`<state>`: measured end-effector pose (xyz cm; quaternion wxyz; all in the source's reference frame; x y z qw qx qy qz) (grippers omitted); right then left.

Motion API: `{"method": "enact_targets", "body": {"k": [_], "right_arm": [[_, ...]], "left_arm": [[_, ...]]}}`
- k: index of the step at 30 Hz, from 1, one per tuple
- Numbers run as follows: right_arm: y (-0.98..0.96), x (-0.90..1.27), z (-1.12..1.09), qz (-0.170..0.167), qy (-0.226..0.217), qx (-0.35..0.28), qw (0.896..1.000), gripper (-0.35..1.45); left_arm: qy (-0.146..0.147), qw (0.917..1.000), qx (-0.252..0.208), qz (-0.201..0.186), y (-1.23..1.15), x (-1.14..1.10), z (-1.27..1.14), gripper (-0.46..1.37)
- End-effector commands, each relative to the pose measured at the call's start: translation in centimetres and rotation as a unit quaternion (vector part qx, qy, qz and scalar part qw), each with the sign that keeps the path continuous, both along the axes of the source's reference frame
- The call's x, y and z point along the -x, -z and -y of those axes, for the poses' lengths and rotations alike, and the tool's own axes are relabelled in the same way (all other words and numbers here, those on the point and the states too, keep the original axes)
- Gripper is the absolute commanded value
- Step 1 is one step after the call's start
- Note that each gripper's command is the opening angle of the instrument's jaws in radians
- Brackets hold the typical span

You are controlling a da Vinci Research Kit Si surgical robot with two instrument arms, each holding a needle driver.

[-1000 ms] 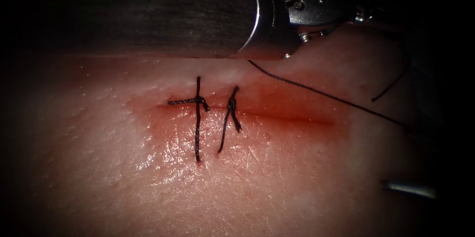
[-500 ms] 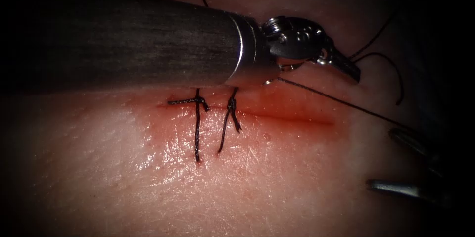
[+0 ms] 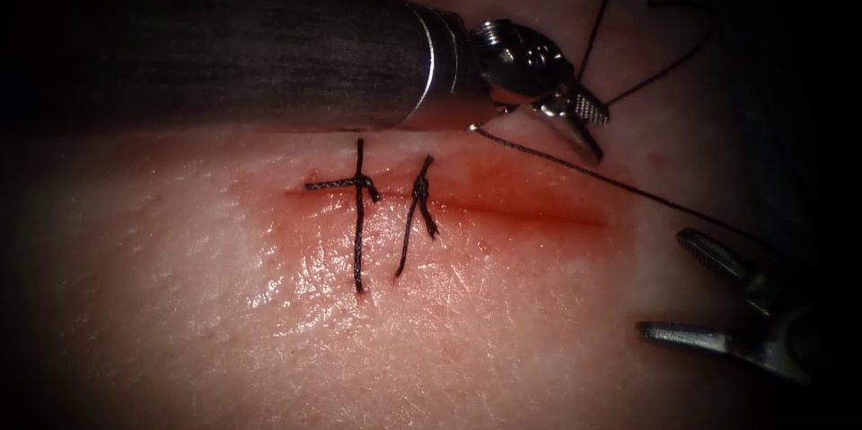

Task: Wound Closure
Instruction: Set down the cut suture end from the left tool

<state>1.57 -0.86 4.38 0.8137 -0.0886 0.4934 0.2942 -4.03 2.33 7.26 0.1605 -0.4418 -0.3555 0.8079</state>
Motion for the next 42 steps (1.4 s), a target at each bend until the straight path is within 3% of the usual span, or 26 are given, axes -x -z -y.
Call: {"method": "enact_targets", "body": {"k": [1, 11, 18, 25, 29, 33, 42], "right_arm": [[0.01, 0.0, 0.01, -0.002, 0.004, -0.001, 1.0, 1.35], [0.01, 0.01, 0.02, -0.002, 0.004, -0.001, 1.0, 1.35], [0.02, 0.01, 0.03, -0.003, 0.006, -0.001, 1.0, 1.34], [0.0, -0.02, 0.03, -0.004, 0.003, -0.003, 1.0, 1.34], [0.0, -0.03, 0.04, -0.004, 0.003, -0.002, 1.0, 1.35], [-0.01, -0.04, 0.03, -0.003, 0.003, -0.002, 1.0, 1.34], [-0.05, -0.1, 0.01, -0.003, 0.002, -0.003, 1.0, 1.34]], "left_arm": [[0.008, 0.9999, 0.004, -0.004, -0.02, -0.02, -0.01, 0.92], [0.049, 0.9986, 0.018, -0.006, -0.11, -0.24, -0.21, 1.15], [0.057, 0.9971, -0.046, -0.02, -0.03, -0.63, -0.26, 0.97], [0.073, 0.9876, -0.125, -0.06, 0.06, -1.01, -0.17, 0.99], [0.069, 0.9871, -0.127, -0.069, 0.13, -1.07, -0.19, 1.01], [0.064, 0.9908, -0.112, -0.04, 0.39, -1.02, -0.38, 0.97], [0.085, 0.9933, -0.058, 0.052, 1.47, -0.94, -0.86, 1.06]]}}
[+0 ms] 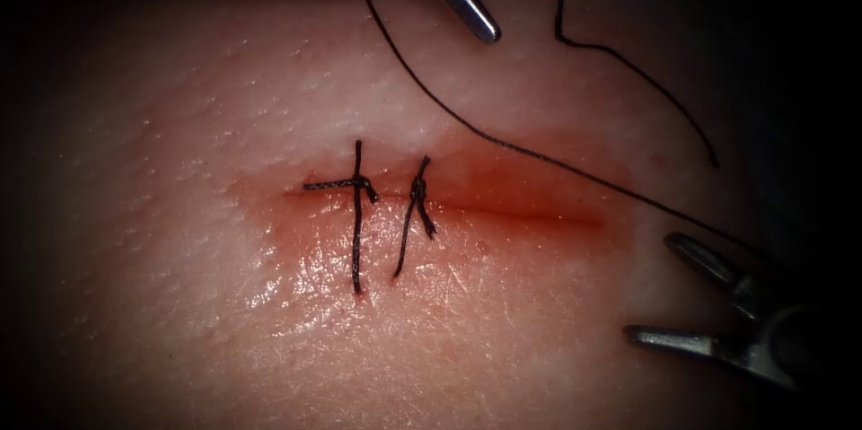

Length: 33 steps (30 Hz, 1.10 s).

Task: Wound Closure
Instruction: Set down the cut suture end from the left tool

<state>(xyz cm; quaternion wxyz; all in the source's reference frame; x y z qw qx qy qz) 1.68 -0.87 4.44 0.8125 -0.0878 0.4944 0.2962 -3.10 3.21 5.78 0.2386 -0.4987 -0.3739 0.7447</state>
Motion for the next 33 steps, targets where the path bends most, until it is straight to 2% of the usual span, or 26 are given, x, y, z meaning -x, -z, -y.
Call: {"method": "enact_targets", "body": {"k": [1, 4, 7, 13, 21, 29, 33], "right_arm": [[-0.01, -0.01, -0.03, -0.004, 0.007, -0.003, 1.0, 1.33], [-0.06, -0.01, -0.12, -0.006, 0.008, -0.006, 1.0, 1.33], [-0.09, -0.01, -0.26, -0.006, 0.008, -0.01, 1.0, 1.35], [-0.12, -0.02, -0.52, -0.011, 0.009, -0.021, 1.0, 1.35], [-0.21, -0.05, -0.65, -0.014, 0.013, -0.025, 0.999, 1.35], [-0.21, -0.08, -0.66, -0.018, 0.02, -0.024, 0.999, 1.33], [-0.23, -0.09, -0.69, -0.019, 0.022, -0.022, 0.999, 1.33]], "left_arm": [[0.003, 0.9999, 0.012, 0.005, 0.12, -0.05, 0.0, 1.06], [0.008, 0.9993, 0.035, 0.012, 0.42, -0.17, 0.0, 1.04], [0.012, 0.9979, 0.061, 0.015, 0.6, -0.29, 0.04, 1.05], [0.022, 0.9958, 0.088, 0.014, 0.85, -0.56, 0.21, 1.05], [0.03, 0.9938, 0.106, 0.009, 1.0, -0.9, 0.5, 1.05], [0.04, 0.9923, 0.118, 0.002, 1.0, -1.26, 0.75, 1.03], [0.049, 0.9896, 0.135, -0.004, 1.02, -1.4, 0.89, 0.91]]}}
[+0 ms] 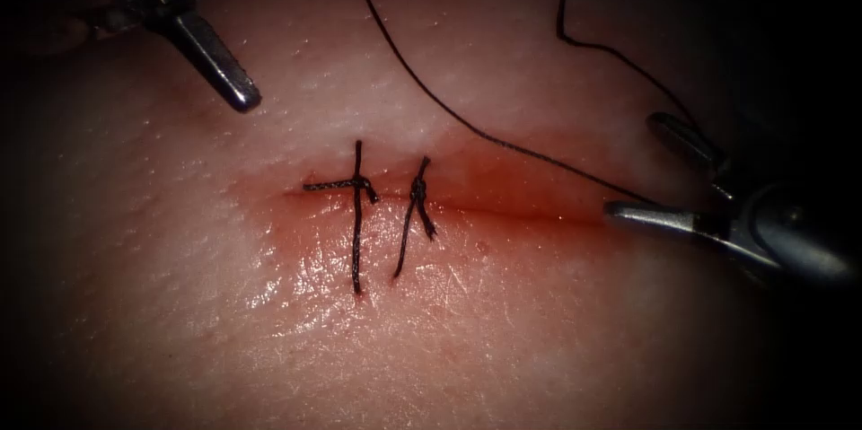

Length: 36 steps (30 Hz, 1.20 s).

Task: Wound Closure
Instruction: Set down the cut suture end from the left tool, then grab the needle using the left gripper

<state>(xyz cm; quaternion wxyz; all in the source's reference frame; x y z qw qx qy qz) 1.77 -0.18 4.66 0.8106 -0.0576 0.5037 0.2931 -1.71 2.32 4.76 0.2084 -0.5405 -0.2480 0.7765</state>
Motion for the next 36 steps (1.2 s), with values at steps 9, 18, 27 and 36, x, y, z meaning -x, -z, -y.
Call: {"method": "enact_targets", "body": {"k": [9, 18, 27, 36], "right_arm": [[-0.08, -0.04, -0.05, -0.007, 0.013, -0.004, 1.0, 1.33], [-0.11, -0.11, -0.06, -0.008, 0.021, -0.003, 1.0, 1.34], [-0.13, -0.11, -0.02, -0.007, 0.024, -0.003, 1.0, 1.35], [-0.11, -0.12, 0.01, -0.005, 0.027, -0.005, 1.0, 1.35]], "left_arm": [[0.037, 0.9978, 0.049, -0.025, 0.13, -0.01, 0.43, 0.38], [0.043, 0.9968, 0.06, -0.03, 0.1, 0.02, 0.81, 0.63], [0.043, 0.9967, 0.062, -0.03, -0.01, -0.04, 0.86, 0.71], [0.045, 0.9968, 0.057, -0.031, -0.03, -0.05, 0.86, 0.71]]}}
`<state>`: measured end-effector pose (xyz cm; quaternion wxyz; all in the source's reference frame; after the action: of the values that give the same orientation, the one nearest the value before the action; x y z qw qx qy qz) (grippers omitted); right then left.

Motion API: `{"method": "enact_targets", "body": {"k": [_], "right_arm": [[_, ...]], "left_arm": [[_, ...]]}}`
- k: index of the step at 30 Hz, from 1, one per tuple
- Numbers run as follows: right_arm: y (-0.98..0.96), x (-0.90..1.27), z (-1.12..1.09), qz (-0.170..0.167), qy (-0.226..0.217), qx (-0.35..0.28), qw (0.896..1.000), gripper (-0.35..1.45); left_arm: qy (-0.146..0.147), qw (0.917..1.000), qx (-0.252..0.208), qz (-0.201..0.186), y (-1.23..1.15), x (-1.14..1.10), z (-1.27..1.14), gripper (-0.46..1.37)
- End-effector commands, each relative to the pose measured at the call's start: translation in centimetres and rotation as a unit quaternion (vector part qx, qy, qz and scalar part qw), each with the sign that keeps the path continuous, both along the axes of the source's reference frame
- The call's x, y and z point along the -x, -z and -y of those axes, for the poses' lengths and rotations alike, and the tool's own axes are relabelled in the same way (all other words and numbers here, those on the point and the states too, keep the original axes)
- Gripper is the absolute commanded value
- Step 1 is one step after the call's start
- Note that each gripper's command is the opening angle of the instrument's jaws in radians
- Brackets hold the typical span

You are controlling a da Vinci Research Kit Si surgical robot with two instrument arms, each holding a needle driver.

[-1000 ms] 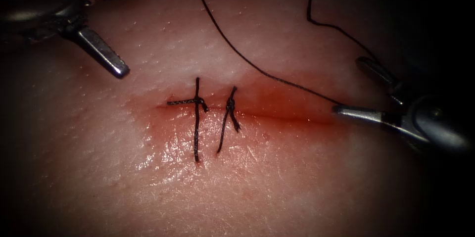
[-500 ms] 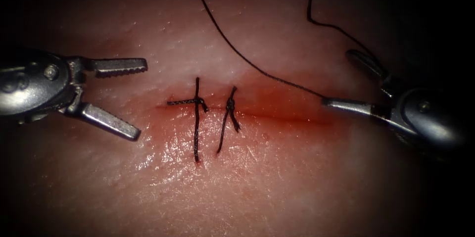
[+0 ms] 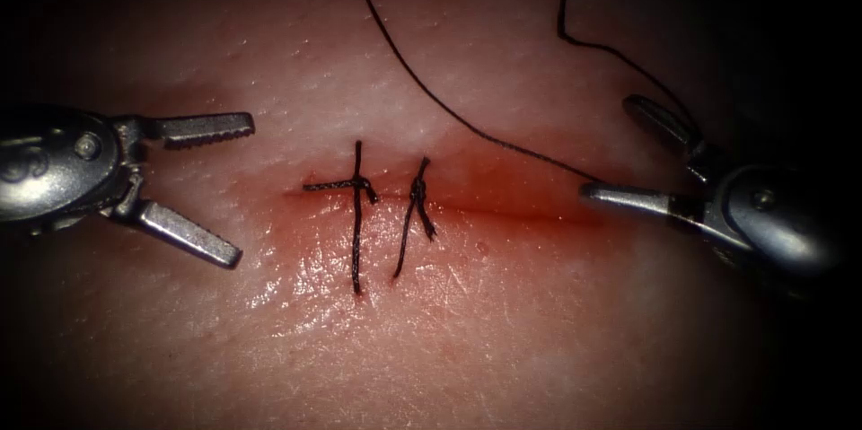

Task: Wound Closure
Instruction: Grab the needle using the left gripper

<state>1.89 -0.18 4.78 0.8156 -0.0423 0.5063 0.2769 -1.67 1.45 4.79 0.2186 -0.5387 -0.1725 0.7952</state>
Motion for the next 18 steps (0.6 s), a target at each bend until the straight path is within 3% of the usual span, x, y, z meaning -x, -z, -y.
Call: {"method": "enact_targets", "body": {"k": [1, 18], "right_arm": [[0.02, 0.0, 0.01, -0.002, 0.004, -0.002, 1.0, 1.35], [0.05, -0.02, 0.0, -0.002, 0.004, -0.002, 1.0, 1.35]], "left_arm": [[0.001, 1.0, 0.0, -0.001, 0.0, 0.0, -0.01, 0.71], [0.001, 1.0, 0.0, -0.001, 0.0, -0.01, -0.02, 0.72]]}}
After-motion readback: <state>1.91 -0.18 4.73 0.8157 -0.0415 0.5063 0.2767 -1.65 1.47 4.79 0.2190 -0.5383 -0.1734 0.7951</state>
